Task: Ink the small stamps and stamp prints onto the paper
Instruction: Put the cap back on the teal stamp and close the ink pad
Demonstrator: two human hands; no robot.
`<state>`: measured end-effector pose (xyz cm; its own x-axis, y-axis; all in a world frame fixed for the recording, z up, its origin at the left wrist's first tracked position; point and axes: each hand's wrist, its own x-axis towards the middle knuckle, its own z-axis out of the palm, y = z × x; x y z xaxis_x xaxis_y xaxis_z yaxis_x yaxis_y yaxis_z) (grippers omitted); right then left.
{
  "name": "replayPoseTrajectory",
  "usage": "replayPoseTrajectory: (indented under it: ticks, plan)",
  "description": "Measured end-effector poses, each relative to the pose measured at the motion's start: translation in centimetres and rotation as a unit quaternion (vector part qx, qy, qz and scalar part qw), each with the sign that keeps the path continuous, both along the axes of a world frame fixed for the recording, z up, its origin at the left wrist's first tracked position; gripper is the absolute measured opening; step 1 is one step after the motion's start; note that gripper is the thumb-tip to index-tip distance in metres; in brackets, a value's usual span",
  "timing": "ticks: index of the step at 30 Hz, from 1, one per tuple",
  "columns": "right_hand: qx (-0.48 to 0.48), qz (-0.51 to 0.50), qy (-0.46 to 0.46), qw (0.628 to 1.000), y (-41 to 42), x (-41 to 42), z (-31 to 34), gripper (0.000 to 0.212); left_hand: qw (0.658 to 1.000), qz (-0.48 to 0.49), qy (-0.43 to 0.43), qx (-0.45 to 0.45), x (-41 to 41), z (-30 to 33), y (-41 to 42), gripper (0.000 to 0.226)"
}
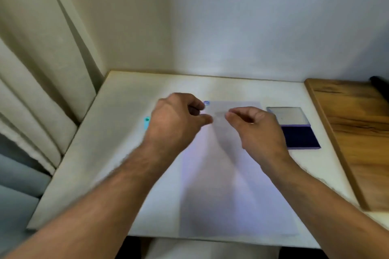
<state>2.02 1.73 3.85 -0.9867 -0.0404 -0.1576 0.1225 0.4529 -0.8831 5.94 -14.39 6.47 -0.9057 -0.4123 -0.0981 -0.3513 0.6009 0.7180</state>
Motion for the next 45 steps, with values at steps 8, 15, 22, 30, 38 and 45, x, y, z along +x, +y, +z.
replayPoseTrajectory:
  ticks: [8, 15, 22, 30, 38, 45]
  plan:
    - [0.274, -0.006, 0.117, 0.955, 8.6, -1.6, -1.7, 0.044, 0.993, -0.116, -0.037, -0.009, -1.2, -1.7, 7.1, 0.032]
    - [0.307, -0.042, 0.067, 0.949, 12.6, -2.2, -3.4, 0.088, 0.983, -0.172, -0.008, -0.062, -3.9, -2.2, 11.7, 0.022]
    - [0.294, -0.035, 0.001, 0.955, 12.6, -3.2, -4.0, 0.116, 0.967, -0.219, 0.021, -0.128, -10.9, -2.7, 14.7, 0.03]
    - [0.321, -0.037, -0.01, 0.946, 12.8, -3.4, -4.3, 0.113, 0.914, -0.275, -0.012, -0.297, -14.1, -5.6, 15.9, 0.036]
    - [0.326, -0.04, 0.031, 0.944, 12.4, -3.1, -4.6, 0.108, 0.924, -0.265, -0.044, -0.273, -16.1, -5.2, 16.2, 0.046]
    - [0.283, -0.045, 0.012, 0.958, 12.7, -3.4, -3.9, 0.126, 0.963, -0.219, -0.013, -0.155, -15.6, -4.3, 15.9, 0.027]
